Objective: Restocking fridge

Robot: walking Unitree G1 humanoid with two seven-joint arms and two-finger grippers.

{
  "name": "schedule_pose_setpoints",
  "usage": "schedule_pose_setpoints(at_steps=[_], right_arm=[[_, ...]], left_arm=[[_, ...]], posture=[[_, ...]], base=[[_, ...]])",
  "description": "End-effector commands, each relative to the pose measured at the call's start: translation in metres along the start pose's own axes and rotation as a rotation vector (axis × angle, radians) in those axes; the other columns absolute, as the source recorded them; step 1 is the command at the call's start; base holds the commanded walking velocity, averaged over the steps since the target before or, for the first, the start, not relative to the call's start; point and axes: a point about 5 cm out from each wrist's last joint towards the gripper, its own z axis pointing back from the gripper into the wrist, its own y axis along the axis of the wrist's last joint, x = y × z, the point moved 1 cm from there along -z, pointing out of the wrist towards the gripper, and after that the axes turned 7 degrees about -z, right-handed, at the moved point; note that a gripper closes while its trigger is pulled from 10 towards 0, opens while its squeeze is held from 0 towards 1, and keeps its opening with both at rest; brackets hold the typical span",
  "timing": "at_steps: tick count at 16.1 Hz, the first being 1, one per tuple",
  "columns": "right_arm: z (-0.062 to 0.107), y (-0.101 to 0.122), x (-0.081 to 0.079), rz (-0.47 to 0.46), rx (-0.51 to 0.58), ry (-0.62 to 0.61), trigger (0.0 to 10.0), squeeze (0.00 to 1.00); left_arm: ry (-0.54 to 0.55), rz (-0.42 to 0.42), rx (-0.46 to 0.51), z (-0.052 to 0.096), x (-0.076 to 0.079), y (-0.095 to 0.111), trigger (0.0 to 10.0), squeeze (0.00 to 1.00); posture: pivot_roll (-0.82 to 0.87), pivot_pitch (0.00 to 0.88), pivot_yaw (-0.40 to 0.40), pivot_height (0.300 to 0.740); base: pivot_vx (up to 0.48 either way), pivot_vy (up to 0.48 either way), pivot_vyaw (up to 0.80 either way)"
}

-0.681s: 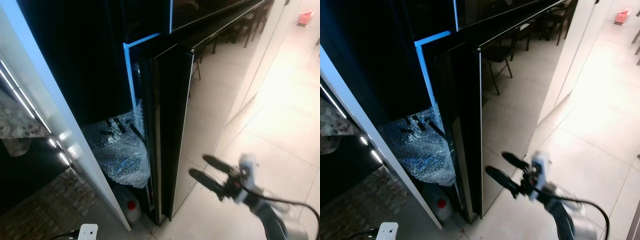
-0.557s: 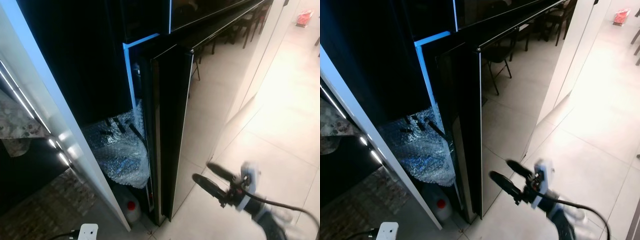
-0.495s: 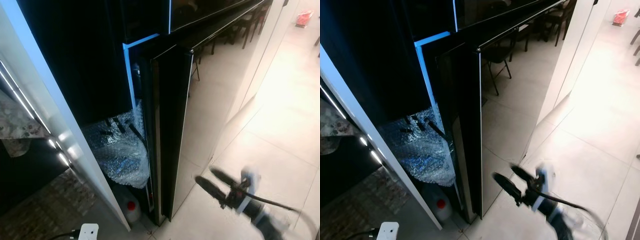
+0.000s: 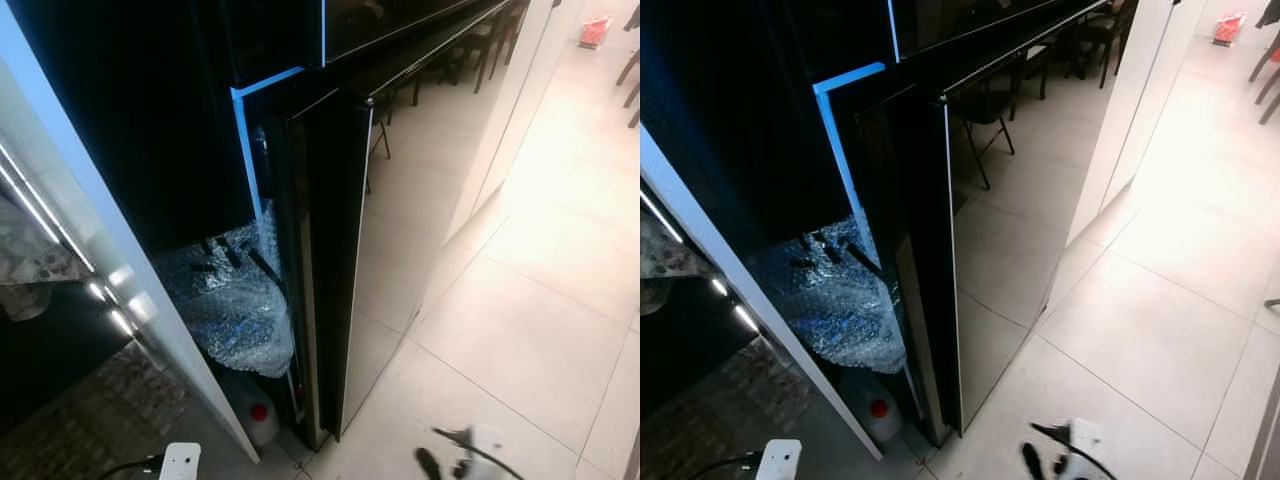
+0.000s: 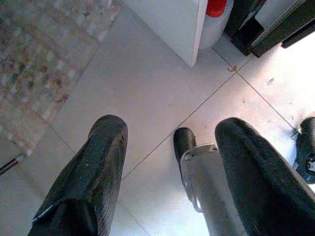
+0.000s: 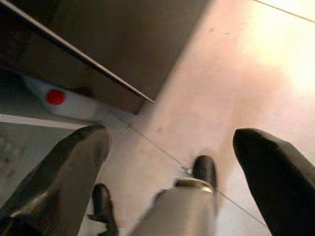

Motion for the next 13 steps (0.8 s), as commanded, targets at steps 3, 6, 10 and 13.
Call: schedule_pose_setpoints(at_steps=[3,6,10,13], right_arm=[[-0.004,0.0,-0.006,0.009,0.017,-0.031,10.0,0.0],[-0.005,-0.007,-0.009,0.015,0.002,-0.043,10.0,0.0],[-0.004,-0.012,-0.007,0.01,-0.007,-0.052,10.0,0.0],[-0.004,-0.014,-0.007,0.02,-0.02,-0.048,10.0,0.0]], left_arm=[[-0.008,-0.03,-0.025,0.002,-0.002,-0.009,10.0,0.0],[-0.009,-0.042,-0.021,0.002,-0.001,-0.01,10.0,0.0],[-0.01,-0.052,-0.024,0.003,-0.001,-0.011,10.0,0.0],[-0.01,-0.062,-0.021,0.002,-0.003,-0.01,10.0,0.0]], posture=[[-0.01,0.0,0.028,0.74],[-0.01,0.0,0.024,0.74],[-0.01,0.0,0.03,0.74],[-0.01,0.0,0.033,0.74]], base=[[0.0,0.0,0.0],[0.0,-0.109,0.0],[0.0,-0.277,0.0],[0.0,-0.298,0.0]])
